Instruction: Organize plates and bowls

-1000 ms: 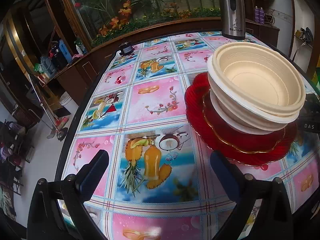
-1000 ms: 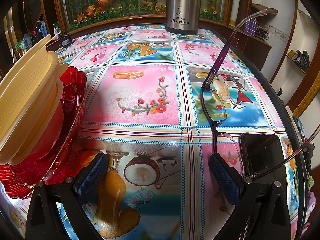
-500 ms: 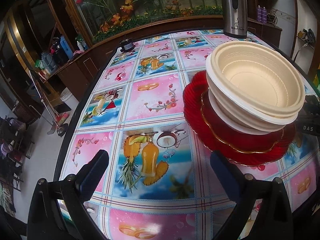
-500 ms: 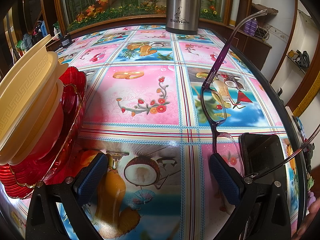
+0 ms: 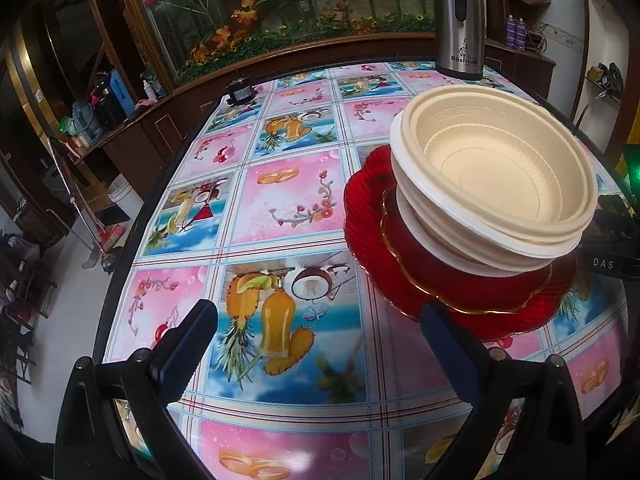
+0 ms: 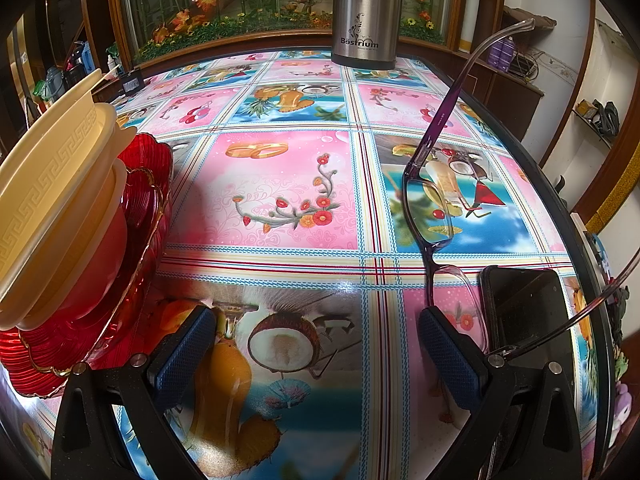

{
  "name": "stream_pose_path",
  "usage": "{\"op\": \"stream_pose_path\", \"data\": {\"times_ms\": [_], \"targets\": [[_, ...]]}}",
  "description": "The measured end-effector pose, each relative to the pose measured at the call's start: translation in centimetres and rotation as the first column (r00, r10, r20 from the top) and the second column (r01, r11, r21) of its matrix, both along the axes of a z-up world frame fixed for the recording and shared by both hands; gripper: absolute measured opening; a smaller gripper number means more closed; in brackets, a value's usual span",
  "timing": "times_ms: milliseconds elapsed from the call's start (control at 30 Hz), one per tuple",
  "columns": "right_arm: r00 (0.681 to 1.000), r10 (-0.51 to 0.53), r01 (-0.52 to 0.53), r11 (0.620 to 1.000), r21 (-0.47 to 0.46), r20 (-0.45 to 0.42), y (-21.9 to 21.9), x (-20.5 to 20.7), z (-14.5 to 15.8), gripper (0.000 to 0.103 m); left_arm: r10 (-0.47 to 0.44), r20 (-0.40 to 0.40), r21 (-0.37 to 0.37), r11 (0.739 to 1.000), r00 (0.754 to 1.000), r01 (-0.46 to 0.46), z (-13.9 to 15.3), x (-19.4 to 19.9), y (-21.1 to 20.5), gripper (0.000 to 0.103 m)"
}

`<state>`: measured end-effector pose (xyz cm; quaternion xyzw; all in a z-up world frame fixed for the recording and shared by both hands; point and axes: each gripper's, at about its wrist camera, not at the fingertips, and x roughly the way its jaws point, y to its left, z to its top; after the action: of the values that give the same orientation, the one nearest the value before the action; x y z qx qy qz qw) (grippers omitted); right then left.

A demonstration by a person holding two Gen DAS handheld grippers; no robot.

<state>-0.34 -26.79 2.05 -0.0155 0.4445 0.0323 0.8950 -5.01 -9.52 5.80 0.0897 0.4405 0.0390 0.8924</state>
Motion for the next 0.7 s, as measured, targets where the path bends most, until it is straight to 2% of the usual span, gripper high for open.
{"op": "stream_pose_path", "data": {"times_ms": [700], "targets": [[1.0,0.0,0.0,1.0,0.0,0.0,-0.01,0.02,-0.01,0.102,-0.028,-0.007,-0.038,0.999,1.0,0.028,-0.2,0.28,-0.11,0.101]]}}
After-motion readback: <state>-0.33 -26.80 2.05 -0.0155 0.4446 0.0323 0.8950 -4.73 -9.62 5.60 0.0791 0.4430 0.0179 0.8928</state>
